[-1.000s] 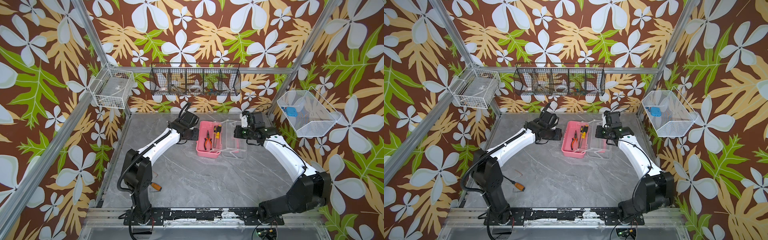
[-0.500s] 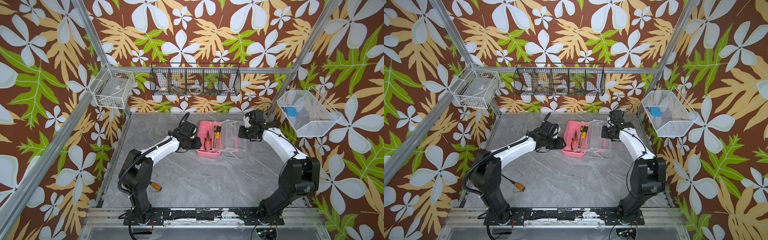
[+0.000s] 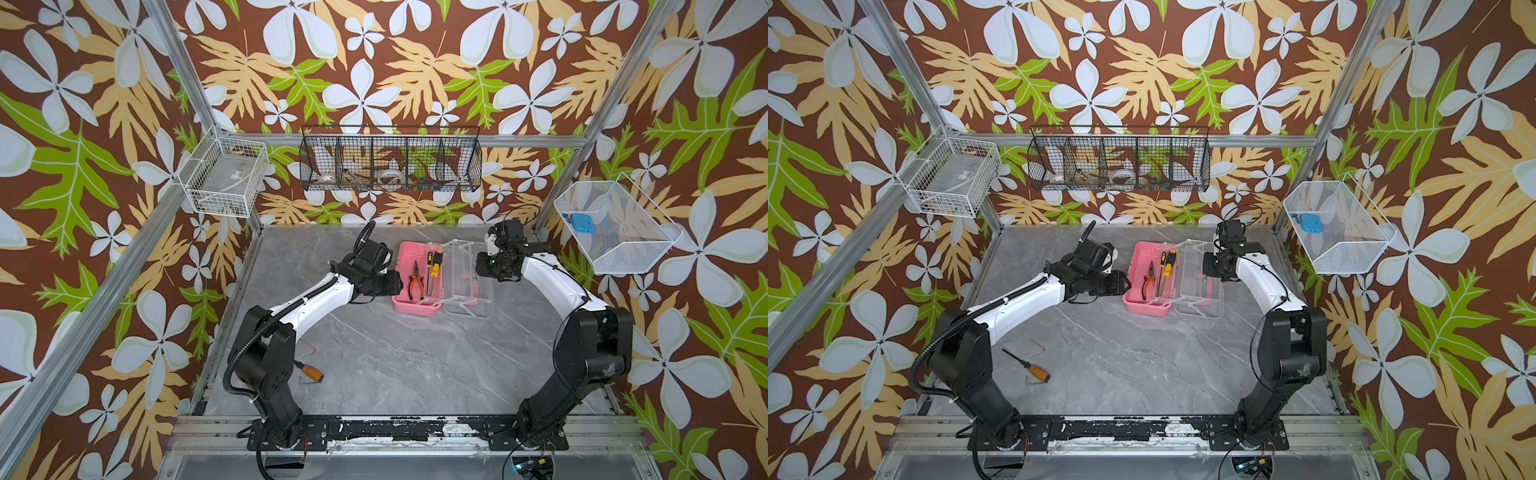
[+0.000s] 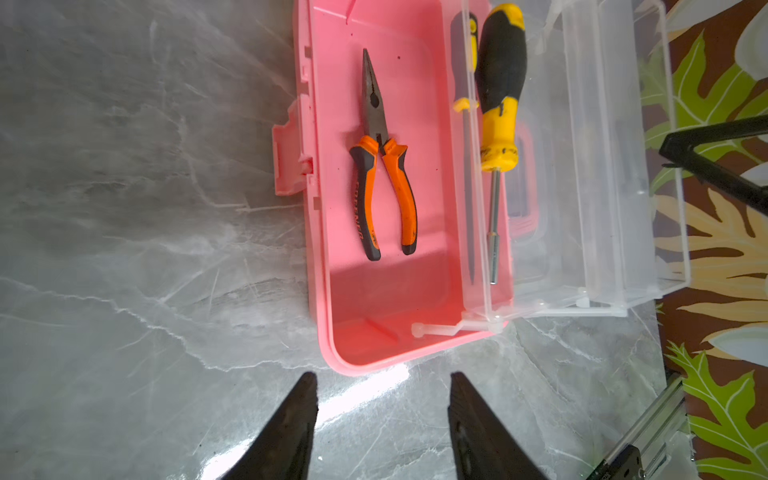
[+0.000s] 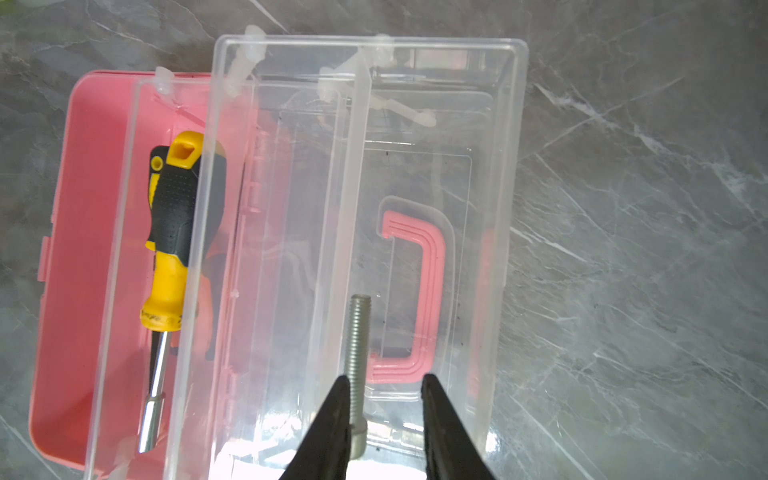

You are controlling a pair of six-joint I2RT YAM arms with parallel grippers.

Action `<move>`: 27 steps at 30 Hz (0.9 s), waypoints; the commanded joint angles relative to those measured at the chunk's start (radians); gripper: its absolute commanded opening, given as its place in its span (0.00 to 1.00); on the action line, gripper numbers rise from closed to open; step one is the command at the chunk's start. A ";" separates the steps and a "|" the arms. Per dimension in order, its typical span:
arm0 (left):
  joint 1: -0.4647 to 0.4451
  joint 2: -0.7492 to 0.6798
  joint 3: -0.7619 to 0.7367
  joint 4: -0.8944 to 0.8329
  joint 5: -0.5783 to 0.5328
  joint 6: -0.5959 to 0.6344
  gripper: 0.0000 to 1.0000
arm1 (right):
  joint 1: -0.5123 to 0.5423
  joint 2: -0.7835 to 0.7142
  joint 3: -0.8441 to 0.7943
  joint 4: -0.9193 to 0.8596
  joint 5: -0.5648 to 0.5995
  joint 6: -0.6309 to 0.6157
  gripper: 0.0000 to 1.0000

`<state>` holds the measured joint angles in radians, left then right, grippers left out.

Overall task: Pack the tool kit
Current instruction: 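Raise the open left gripper while the right gripper carries the bolt toward the box, then grasp the orange-handled screwdriver handle with the left gripper while the right gripper withdraws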

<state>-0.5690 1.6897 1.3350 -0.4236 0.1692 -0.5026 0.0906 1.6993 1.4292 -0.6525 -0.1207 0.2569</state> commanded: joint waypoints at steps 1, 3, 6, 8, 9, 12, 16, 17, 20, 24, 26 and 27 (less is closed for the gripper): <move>0.007 -0.047 0.023 -0.047 -0.105 -0.011 0.53 | 0.000 -0.043 0.022 0.000 -0.006 -0.003 0.30; 0.024 -0.084 0.024 -0.092 -0.167 -0.017 0.50 | 0.008 -0.085 0.039 -0.009 -0.014 0.002 0.31; 0.076 -0.164 -0.022 -0.145 -0.220 -0.046 0.49 | 0.058 -0.164 0.043 0.001 0.023 -0.012 0.36; 0.133 -0.234 -0.083 -0.176 -0.237 -0.082 0.48 | 0.131 -0.215 0.024 0.028 0.052 -0.036 0.38; 0.160 -0.267 -0.116 -0.184 -0.237 -0.097 0.47 | 0.171 -0.234 0.013 0.042 0.062 -0.044 0.40; 0.244 -0.384 -0.227 -0.225 -0.275 -0.135 0.41 | 0.335 -0.272 -0.037 0.093 0.105 -0.070 0.42; 0.320 -0.493 -0.348 -0.302 -0.330 -0.181 0.36 | 0.585 -0.252 -0.095 0.151 0.149 -0.085 0.41; 0.327 -0.504 -0.371 -0.319 -0.328 -0.185 0.36 | 0.628 -0.241 -0.103 0.164 0.150 -0.086 0.41; 0.337 -0.518 -0.439 -0.380 -0.331 -0.230 0.41 | 0.722 -0.190 -0.118 0.183 0.147 -0.073 0.40; 0.337 -0.564 -0.548 -0.412 -0.264 -0.327 0.59 | 0.760 -0.132 -0.118 0.177 0.117 -0.062 0.38; 0.337 -0.616 -0.589 -0.428 -0.256 -0.383 0.73 | 0.763 -0.123 -0.123 0.177 0.107 -0.066 0.38; 0.337 -0.645 -0.610 -0.436 -0.256 -0.409 0.79 | 0.763 -0.124 -0.131 0.183 0.106 -0.069 0.38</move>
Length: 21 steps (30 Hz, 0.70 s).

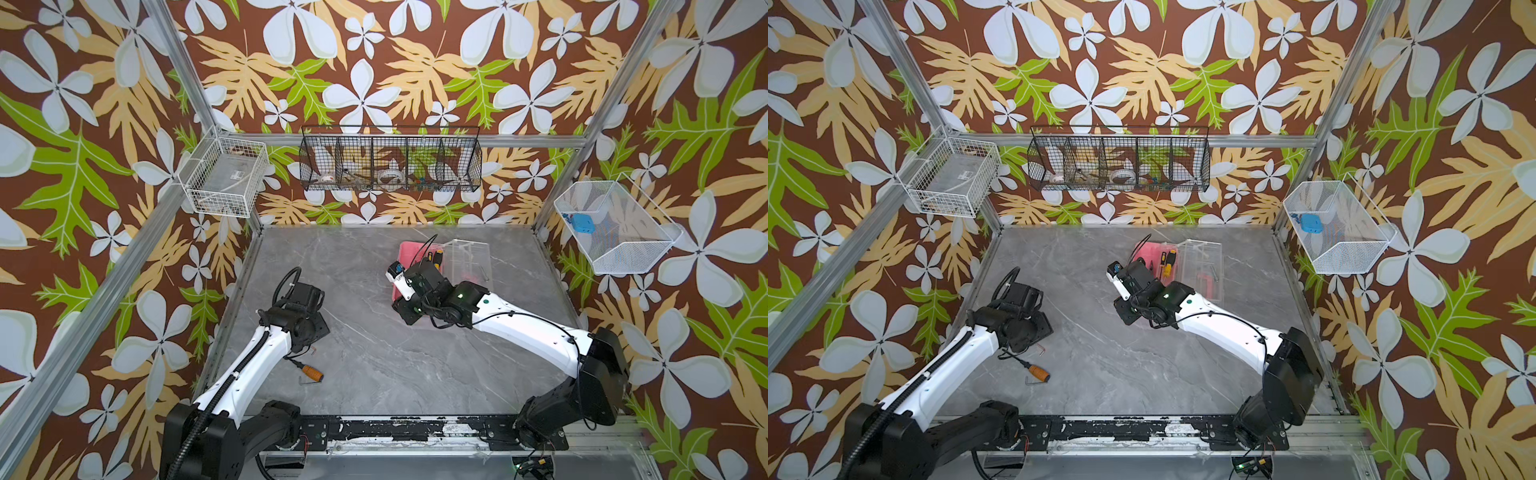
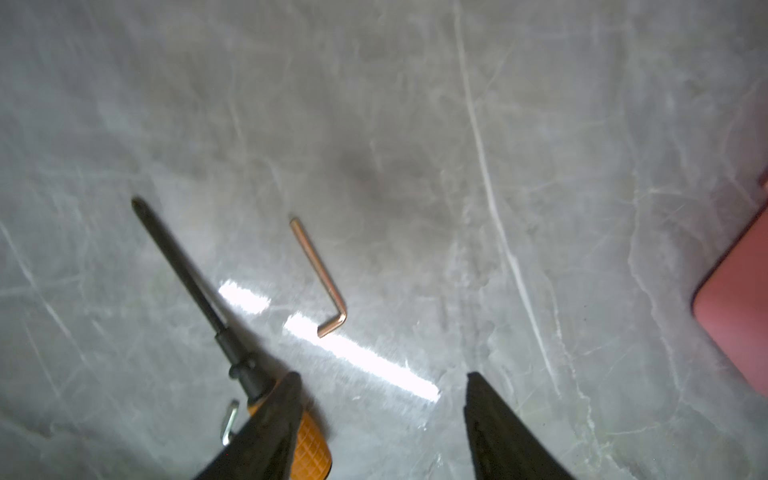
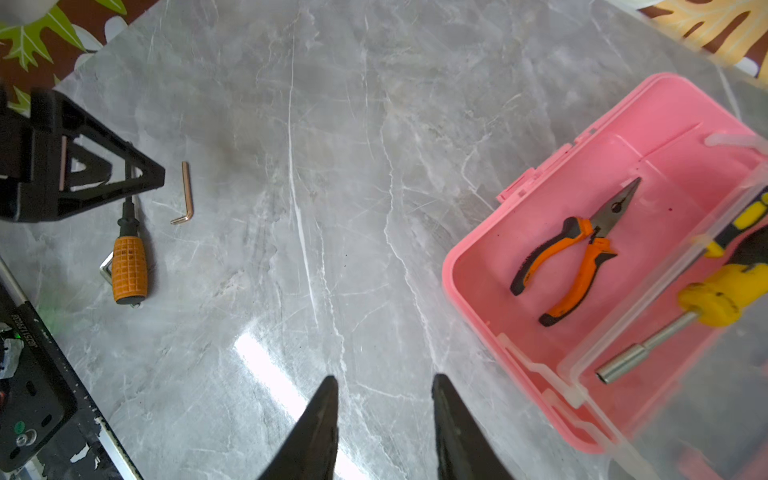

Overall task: Pack the tool kit
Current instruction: 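Grasp the orange-handled screwdriver handle with the left gripper while the right gripper withdraws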

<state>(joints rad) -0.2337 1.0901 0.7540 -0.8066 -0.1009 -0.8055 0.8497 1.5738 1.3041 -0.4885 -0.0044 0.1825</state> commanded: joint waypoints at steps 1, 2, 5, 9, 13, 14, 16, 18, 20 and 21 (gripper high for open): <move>0.002 -0.070 -0.055 -0.061 0.018 -0.131 0.81 | 0.003 -0.002 -0.015 0.025 -0.008 0.002 0.39; 0.001 -0.088 -0.077 -0.067 0.020 -0.151 0.80 | 0.004 -0.004 -0.021 0.028 -0.007 -0.004 0.39; 0.002 -0.114 -0.165 -0.056 0.052 -0.195 0.65 | 0.003 -0.005 -0.034 0.031 0.006 -0.011 0.39; 0.002 -0.109 -0.247 0.015 0.103 -0.237 0.43 | 0.003 0.003 -0.042 0.030 0.002 -0.018 0.39; 0.002 -0.100 -0.260 0.029 0.097 -0.241 0.46 | 0.003 0.008 -0.046 0.025 0.007 -0.029 0.39; 0.003 -0.094 -0.263 0.031 0.096 -0.238 0.47 | 0.003 0.009 -0.047 0.021 0.010 -0.032 0.39; 0.001 -0.078 -0.271 0.037 0.102 -0.235 0.49 | 0.004 0.012 -0.046 0.017 0.019 -0.040 0.39; 0.001 -0.063 -0.288 0.057 0.111 -0.237 0.49 | 0.004 0.015 -0.045 0.015 0.026 -0.047 0.39; 0.001 -0.051 -0.304 0.088 0.119 -0.240 0.46 | 0.003 0.017 -0.045 0.015 0.031 -0.053 0.39; 0.002 -0.044 -0.311 0.101 0.121 -0.244 0.45 | 0.003 0.019 -0.046 0.015 0.033 -0.055 0.39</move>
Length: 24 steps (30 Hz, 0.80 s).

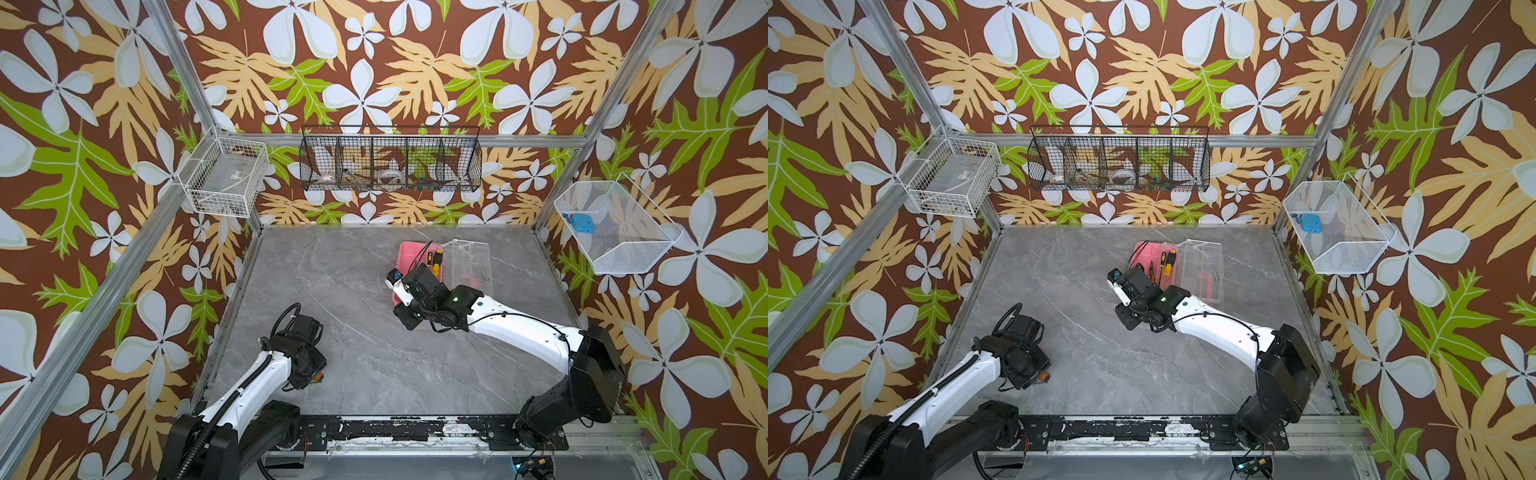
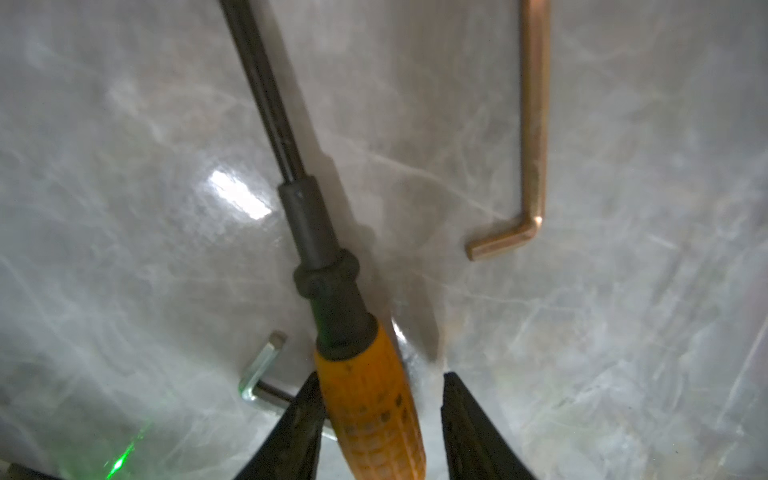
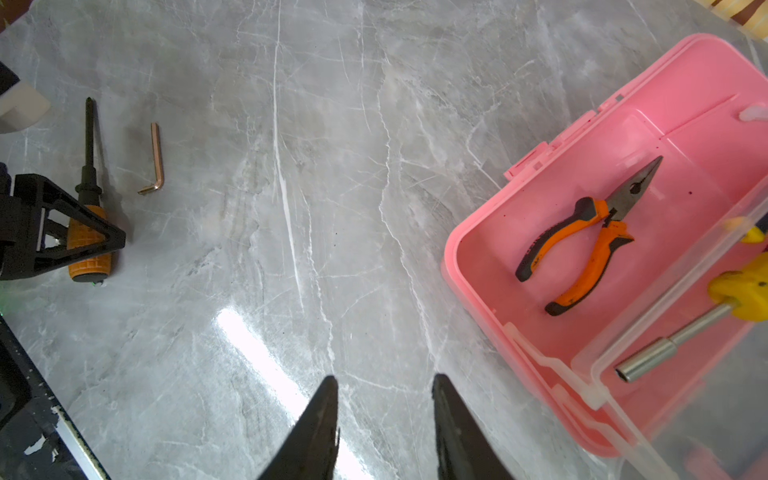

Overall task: Pack the tool kit
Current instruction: 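Grasp the orange-handled screwdriver handle with the left gripper while the right gripper withdraws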

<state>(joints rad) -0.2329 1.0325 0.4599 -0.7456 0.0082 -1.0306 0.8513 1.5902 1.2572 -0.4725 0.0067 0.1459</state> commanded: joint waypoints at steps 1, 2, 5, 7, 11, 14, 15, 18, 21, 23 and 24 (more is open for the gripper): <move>0.000 0.016 -0.021 0.053 0.013 -0.023 0.45 | 0.002 0.004 0.001 -0.003 0.023 -0.019 0.39; 0.000 0.022 -0.025 0.069 0.015 -0.026 0.43 | 0.002 0.006 -0.001 -0.002 0.024 -0.020 0.39; 0.001 0.038 -0.018 0.093 0.008 -0.025 0.36 | 0.002 0.006 -0.007 -0.002 0.029 -0.022 0.39; 0.001 0.059 -0.005 0.096 0.000 -0.010 0.28 | 0.000 0.005 -0.013 0.000 0.033 -0.021 0.39; 0.000 0.089 0.025 0.104 -0.005 0.016 0.15 | 0.001 0.011 -0.016 -0.003 0.051 -0.017 0.39; 0.001 0.096 0.065 0.098 -0.008 0.039 0.07 | 0.000 0.017 -0.016 -0.008 0.061 -0.016 0.39; 0.000 0.095 0.084 0.081 -0.016 0.048 0.03 | 0.001 0.018 -0.018 -0.009 0.067 -0.014 0.39; 0.001 0.078 0.163 0.011 -0.057 0.080 0.00 | -0.001 0.018 -0.018 -0.012 0.076 -0.011 0.39; 0.000 0.049 0.240 -0.045 -0.097 0.105 0.00 | -0.002 0.019 -0.015 -0.017 0.095 -0.009 0.39; 0.001 0.041 0.279 -0.062 -0.102 0.117 0.00 | -0.005 0.022 -0.010 -0.021 0.103 -0.009 0.39; 0.001 0.041 0.297 -0.062 -0.091 0.125 0.00 | -0.008 0.024 -0.007 -0.026 0.116 -0.007 0.39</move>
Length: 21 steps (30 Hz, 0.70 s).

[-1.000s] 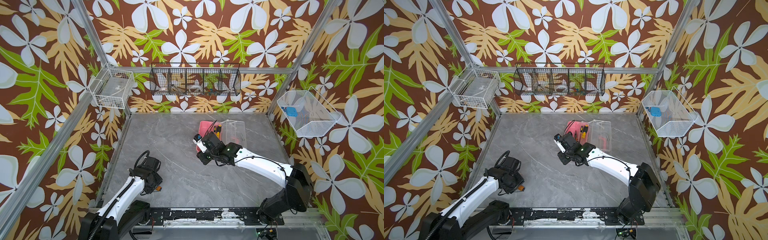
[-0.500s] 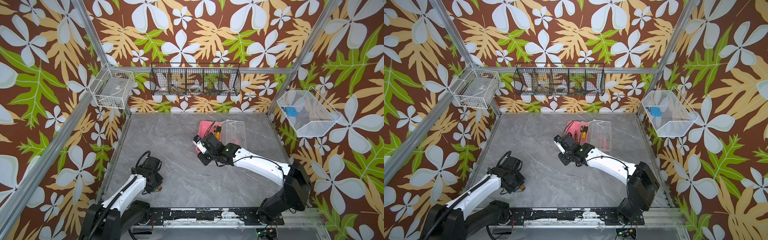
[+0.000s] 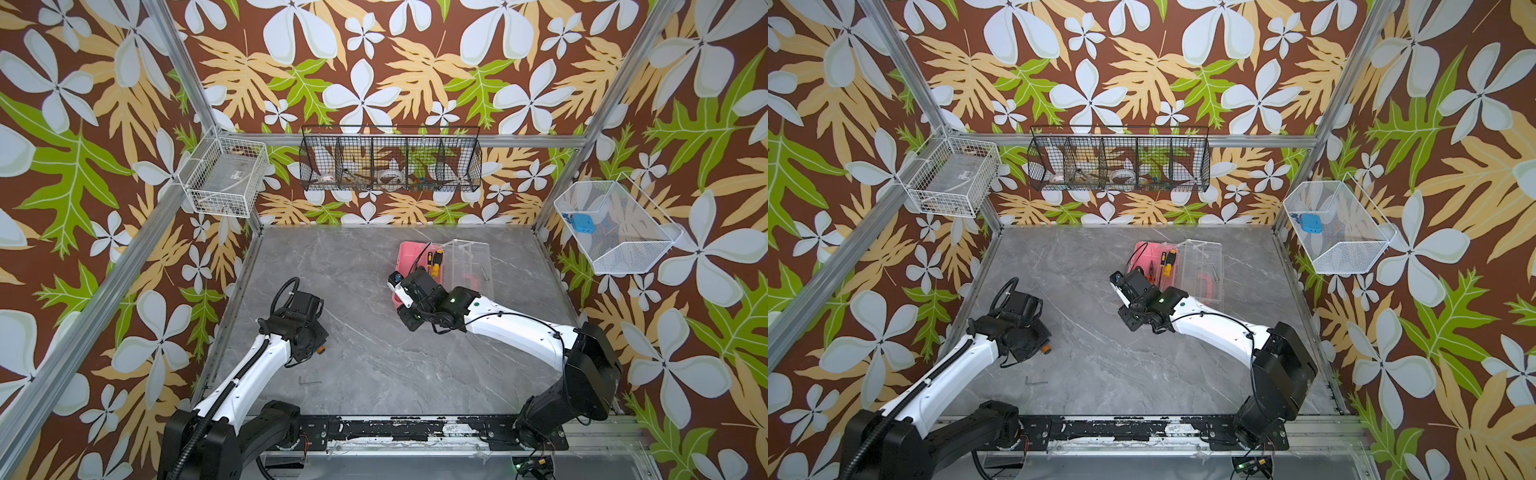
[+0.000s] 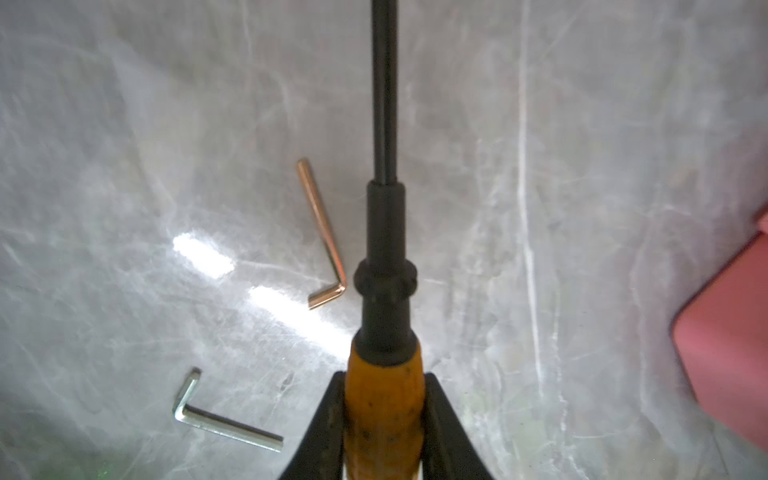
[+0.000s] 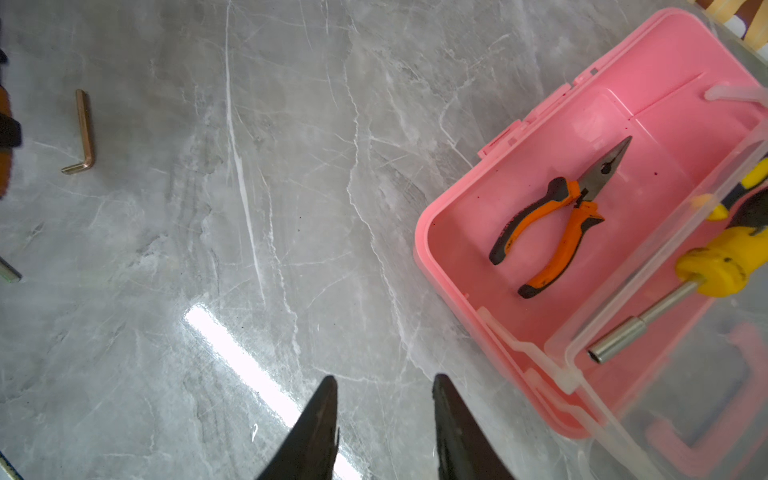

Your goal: Pack the tool kit

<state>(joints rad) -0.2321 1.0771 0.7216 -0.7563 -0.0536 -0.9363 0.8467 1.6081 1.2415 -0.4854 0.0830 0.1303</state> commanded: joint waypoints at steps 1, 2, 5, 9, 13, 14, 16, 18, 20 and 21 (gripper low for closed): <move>-0.001 0.000 0.049 -0.049 -0.017 0.035 0.00 | -0.007 0.007 0.008 -0.016 0.050 0.012 0.39; -0.001 0.005 0.066 -0.036 0.003 0.047 0.00 | -0.020 0.005 0.008 -0.020 0.053 0.021 0.39; -0.005 0.044 0.116 0.011 0.088 0.090 0.00 | -0.111 -0.022 -0.003 -0.025 -0.021 0.071 0.39; -0.124 0.141 0.265 0.054 0.092 0.180 0.00 | -0.275 -0.096 -0.041 -0.012 -0.152 0.117 0.40; -0.269 0.252 0.451 0.089 0.098 0.274 0.00 | -0.424 -0.164 -0.064 -0.009 -0.300 0.145 0.41; -0.296 0.279 0.492 0.104 0.121 0.300 0.00 | -0.460 -0.179 -0.067 -0.011 -0.341 0.153 0.41; -0.341 0.318 0.564 0.133 0.164 0.352 0.00 | -0.510 -0.201 -0.065 -0.017 -0.396 0.158 0.42; -0.387 0.341 0.616 0.158 0.186 0.402 0.00 | -0.534 -0.216 -0.052 -0.027 -0.431 0.154 0.44; -0.445 0.360 0.661 0.182 0.210 0.472 0.00 | -0.535 -0.221 -0.032 -0.043 -0.446 0.149 0.46; -0.463 0.372 0.677 0.181 0.216 0.487 0.00 | -0.535 -0.223 -0.027 -0.045 -0.461 0.152 0.46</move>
<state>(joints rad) -0.6563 1.4338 1.3609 -0.6231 0.1120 -0.5644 0.3153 1.3930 1.1988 -0.5133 -0.2901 0.2726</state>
